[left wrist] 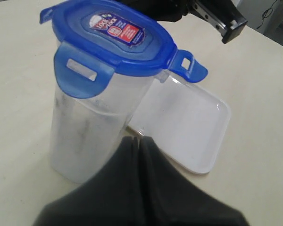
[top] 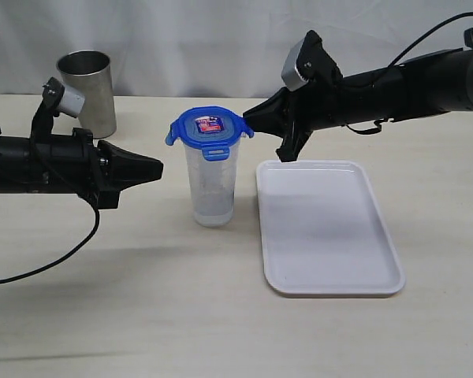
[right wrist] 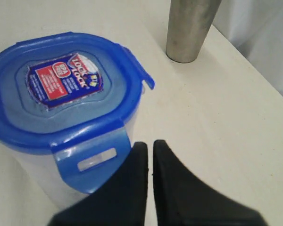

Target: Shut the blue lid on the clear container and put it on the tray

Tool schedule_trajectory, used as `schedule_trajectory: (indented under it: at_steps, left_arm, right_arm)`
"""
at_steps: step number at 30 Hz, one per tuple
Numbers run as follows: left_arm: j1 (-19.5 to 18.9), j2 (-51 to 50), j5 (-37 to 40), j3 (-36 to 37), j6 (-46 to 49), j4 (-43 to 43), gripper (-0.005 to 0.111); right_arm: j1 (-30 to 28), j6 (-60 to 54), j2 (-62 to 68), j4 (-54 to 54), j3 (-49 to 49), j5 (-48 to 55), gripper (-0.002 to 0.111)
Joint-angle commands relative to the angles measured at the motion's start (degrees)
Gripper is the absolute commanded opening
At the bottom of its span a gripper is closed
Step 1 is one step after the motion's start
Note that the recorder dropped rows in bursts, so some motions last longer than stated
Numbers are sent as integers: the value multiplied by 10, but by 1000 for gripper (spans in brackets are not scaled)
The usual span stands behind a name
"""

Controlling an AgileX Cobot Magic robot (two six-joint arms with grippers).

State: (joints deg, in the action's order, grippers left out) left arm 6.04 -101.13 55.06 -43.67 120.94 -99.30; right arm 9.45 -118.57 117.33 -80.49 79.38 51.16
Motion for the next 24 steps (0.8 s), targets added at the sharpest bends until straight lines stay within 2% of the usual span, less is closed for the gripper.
schedule_trajectory:
  at_steps: [1,14,20,24]
  left_arm:
    - [0,-2,9,-5,19,-6,0]
    - [0,-2,-4,-13,19,-6,0]
    - [0,-2,-32,-13,19,-6,0]
    - [0,-2,-49,-13,19,-6,0]
  right_arm:
    - [1,9,-1,6,-3,7,5]
    - [-1,31,-9,16,-3,-12,5]
    - [-8,144,-50,69,-3,-102,5]
    - [-16,217,-80,97,-3,-97,5]
